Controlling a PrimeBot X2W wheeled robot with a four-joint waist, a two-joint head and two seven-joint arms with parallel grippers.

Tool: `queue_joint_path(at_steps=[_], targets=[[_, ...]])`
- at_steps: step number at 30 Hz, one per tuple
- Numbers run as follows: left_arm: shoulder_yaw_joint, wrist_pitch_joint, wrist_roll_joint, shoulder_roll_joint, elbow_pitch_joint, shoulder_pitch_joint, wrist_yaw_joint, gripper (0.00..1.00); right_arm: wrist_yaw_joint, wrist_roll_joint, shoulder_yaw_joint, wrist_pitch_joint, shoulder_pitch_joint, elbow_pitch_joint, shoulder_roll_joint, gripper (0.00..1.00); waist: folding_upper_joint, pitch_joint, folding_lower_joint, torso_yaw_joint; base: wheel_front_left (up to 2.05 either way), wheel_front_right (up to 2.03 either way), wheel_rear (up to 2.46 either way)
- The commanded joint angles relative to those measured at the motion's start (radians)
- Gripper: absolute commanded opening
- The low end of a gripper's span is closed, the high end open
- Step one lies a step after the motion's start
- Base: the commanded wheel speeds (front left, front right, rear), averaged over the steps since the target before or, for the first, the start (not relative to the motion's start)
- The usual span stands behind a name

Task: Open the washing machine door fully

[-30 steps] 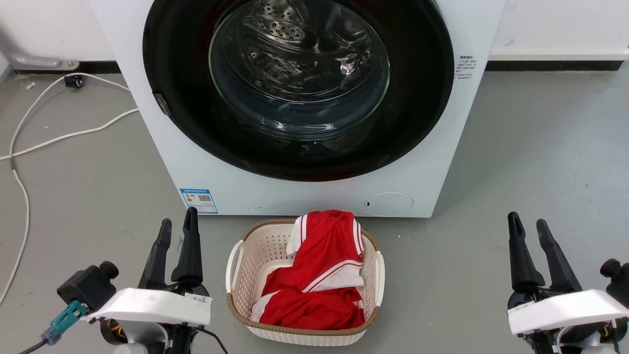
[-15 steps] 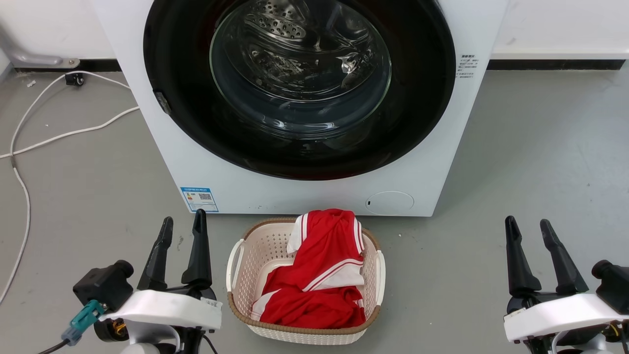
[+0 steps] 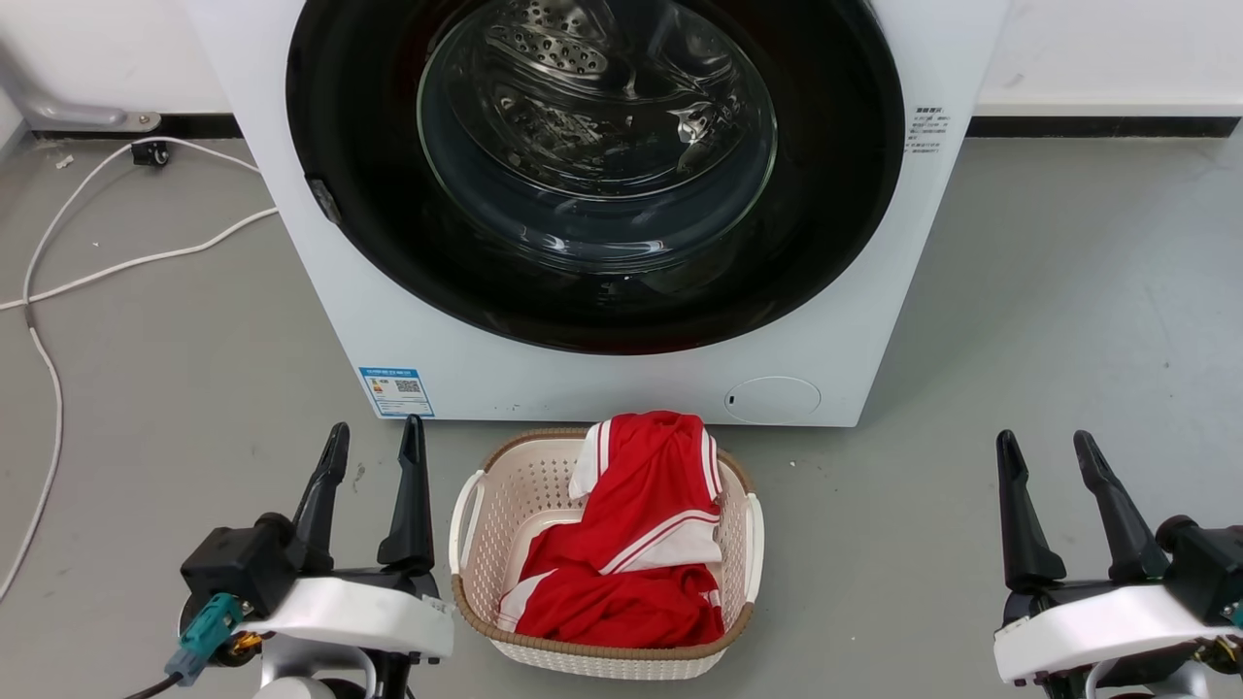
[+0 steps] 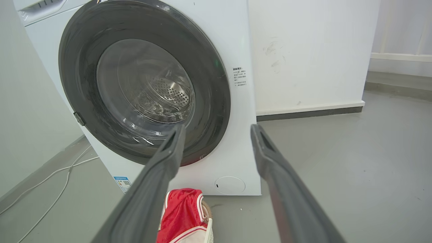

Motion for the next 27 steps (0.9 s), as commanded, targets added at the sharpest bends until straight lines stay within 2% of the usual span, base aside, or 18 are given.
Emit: queue_joint_path(at_steps=[1,27], targets=[[-0.004,-0.009,0.032,0.004,-0.004,0.007,0.004,1.0,0.0,-0.032,-0.001,-0.008,0.004,-0.016,0.002,1.0,-0.0001,0.0,0.0,0.001,0.0,0.0,0.0],[-0.025,-0.061,0.237,0.009,0.004,0.013,0.011,1.0,0.0,-0.195,0.004,-0.039,0.019,-0.014,0.003,1.0,-0.0001,0.001,0.0,0.004,0.0,0.0,0.0]])
